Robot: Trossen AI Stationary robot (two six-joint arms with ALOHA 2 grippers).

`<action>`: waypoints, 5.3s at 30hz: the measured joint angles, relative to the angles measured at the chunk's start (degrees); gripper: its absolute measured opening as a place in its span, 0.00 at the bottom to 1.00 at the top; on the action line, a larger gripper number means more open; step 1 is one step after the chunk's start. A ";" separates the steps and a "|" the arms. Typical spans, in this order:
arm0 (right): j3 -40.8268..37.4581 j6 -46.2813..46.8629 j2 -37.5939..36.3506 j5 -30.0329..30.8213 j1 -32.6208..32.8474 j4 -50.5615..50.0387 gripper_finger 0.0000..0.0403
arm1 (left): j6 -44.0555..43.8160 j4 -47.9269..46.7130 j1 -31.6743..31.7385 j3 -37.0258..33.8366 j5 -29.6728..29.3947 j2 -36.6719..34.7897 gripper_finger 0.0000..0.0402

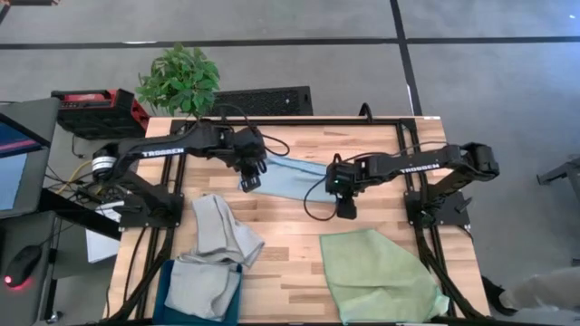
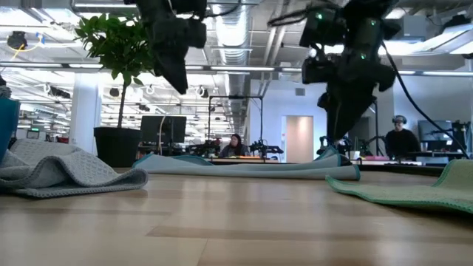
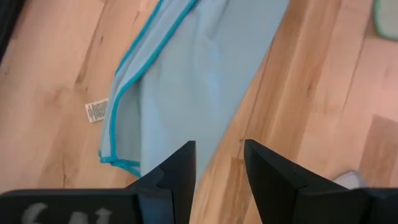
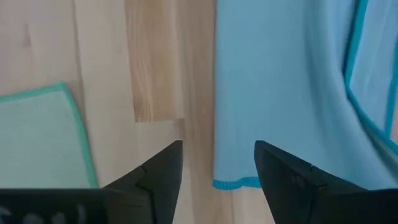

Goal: Fold microfiber towels
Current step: Fold the blue microfiber towel, then put the blue microfiber towel into the blue bin

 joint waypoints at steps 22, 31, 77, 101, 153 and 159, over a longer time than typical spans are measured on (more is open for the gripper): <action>-13.16 1.29 0.00 3.35 -2.21 14.31 0.55 | -1.24 3.03 -0.50 0.00 -0.02 -4.76 0.32; -13.72 2.14 0.02 3.16 -2.12 14.79 0.55 | -1.83 3.05 -0.59 0.00 -0.02 -4.76 0.32; 35.77 -18.90 27.83 4.38 -7.45 10.54 0.01 | -5.97 1.79 -2.37 0.00 0.54 -4.72 0.32; 55.00 -24.78 43.18 1.45 -9.17 14.34 0.04 | -9.62 1.40 -2.47 0.00 -1.57 -16.01 0.32; 61.73 -5.27 25.41 1.56 -3.86 -21.85 0.56 | 11.33 23.19 -5.87 -27.81 -2.93 -14.21 0.32; 61.73 -5.31 24.30 1.54 -3.08 -21.47 0.56 | 13.66 34.82 -5.73 -32.53 -3.53 -6.79 0.32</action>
